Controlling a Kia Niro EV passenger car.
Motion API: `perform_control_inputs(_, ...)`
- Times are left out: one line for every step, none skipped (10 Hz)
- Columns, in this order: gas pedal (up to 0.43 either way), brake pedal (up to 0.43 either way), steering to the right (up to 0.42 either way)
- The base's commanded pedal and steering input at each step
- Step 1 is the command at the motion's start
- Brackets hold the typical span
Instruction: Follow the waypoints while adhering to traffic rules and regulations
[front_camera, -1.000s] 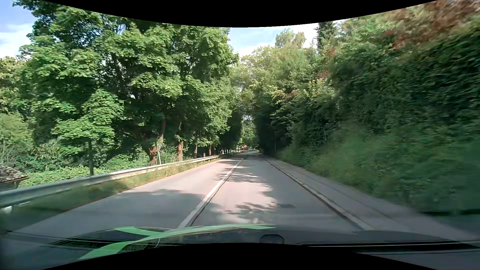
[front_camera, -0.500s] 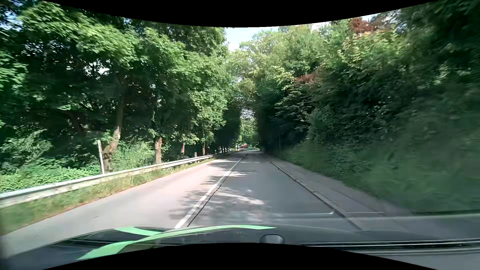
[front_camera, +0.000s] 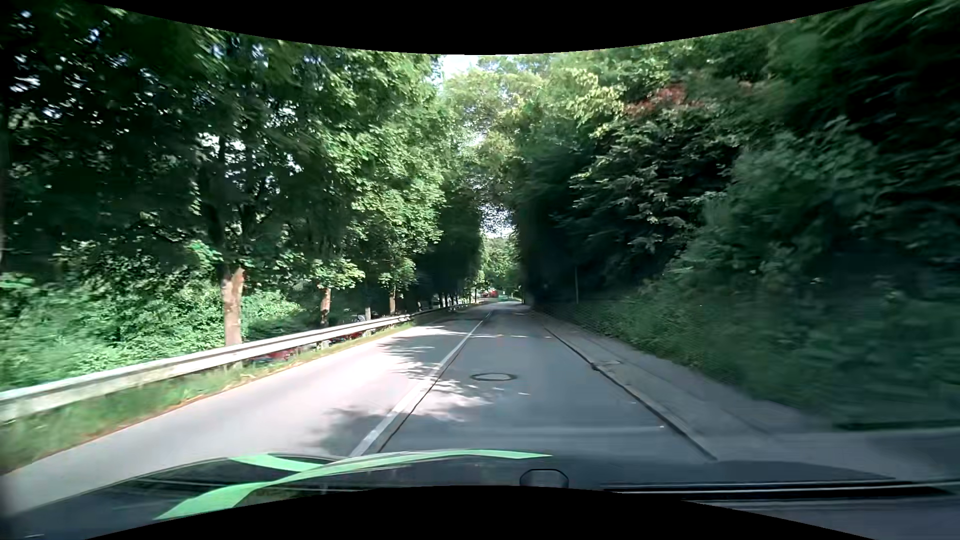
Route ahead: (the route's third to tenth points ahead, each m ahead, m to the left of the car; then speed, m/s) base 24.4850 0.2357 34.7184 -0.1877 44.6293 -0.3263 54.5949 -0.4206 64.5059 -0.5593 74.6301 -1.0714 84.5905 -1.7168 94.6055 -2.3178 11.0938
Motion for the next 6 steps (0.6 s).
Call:
perform_control_inputs(0.087,0.0,-0.005)
perform_control_inputs(0.087,0.0,-0.004)
perform_control_inputs(0.087,0.0,-0.004)
perform_control_inputs(0.087,0.0,-0.004)
perform_control_inputs(0.087,0.0,-0.004)
perform_control_inputs(0.087,0.0,-0.004)
